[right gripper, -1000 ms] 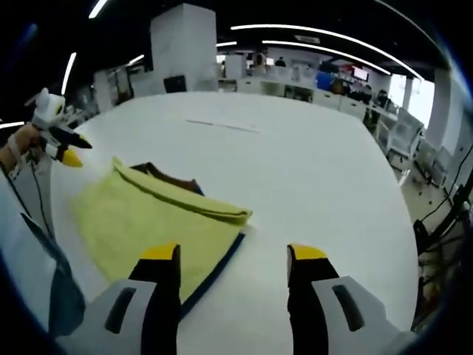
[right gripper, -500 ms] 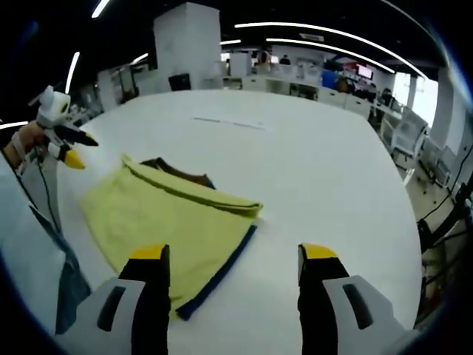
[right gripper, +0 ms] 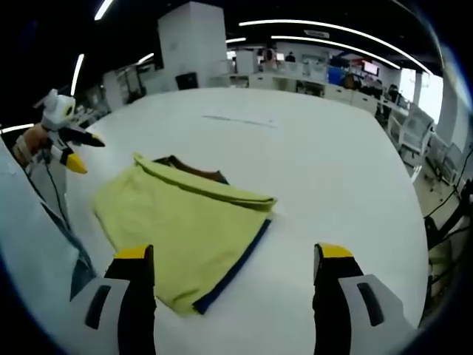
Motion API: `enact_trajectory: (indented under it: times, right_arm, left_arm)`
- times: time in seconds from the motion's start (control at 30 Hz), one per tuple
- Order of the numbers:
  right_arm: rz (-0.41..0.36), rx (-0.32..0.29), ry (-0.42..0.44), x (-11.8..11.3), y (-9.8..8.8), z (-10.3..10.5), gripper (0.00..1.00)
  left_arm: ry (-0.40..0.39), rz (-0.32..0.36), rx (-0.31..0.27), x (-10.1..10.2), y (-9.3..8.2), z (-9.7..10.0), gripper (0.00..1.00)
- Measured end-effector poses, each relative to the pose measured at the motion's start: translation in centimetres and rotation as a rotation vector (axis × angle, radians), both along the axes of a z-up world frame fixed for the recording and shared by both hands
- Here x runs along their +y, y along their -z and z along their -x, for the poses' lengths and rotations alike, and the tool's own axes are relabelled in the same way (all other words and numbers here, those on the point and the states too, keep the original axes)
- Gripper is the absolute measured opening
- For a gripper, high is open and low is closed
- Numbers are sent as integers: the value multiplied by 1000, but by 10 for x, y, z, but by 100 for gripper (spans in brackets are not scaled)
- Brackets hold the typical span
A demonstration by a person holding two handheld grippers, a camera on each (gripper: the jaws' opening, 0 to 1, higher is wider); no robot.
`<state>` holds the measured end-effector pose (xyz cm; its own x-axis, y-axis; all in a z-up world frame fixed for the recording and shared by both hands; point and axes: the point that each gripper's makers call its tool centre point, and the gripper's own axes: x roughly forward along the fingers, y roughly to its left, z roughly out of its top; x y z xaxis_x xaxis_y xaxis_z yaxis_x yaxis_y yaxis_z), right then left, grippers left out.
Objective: Fold the garment on the visible template until the final outline fits inside the template.
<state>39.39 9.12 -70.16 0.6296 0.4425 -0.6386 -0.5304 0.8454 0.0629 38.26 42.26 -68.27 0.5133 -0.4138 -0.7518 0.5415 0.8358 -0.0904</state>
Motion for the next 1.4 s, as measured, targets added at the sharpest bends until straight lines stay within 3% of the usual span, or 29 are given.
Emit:
enact_trajectory:
  times: [0.1,0.43,0.77,1.0,1.1,1.4]
  right_arm:
    - [-19,5,9,1,-2,4,94]
    - [12,31,-21,2,5,20,89]
    - [-2,76,-37,7,14,37,85]
    - [-26,62,-19,6,13,42,66]
    - [-39,67,-14,6,13,44,55]
    - [-55,142,-46,11,23,62,25]
  left_arm:
    - [3,-9,8,0,2,4,88]
    - [-2,-18,33,6,5,18,76]
    - [-9,0,56,7,13,29,73]
    - [-33,33,73,11,19,33,69]
    - [-42,51,83,11,22,35,61]
    - [-50,69,140,9,37,51,55]
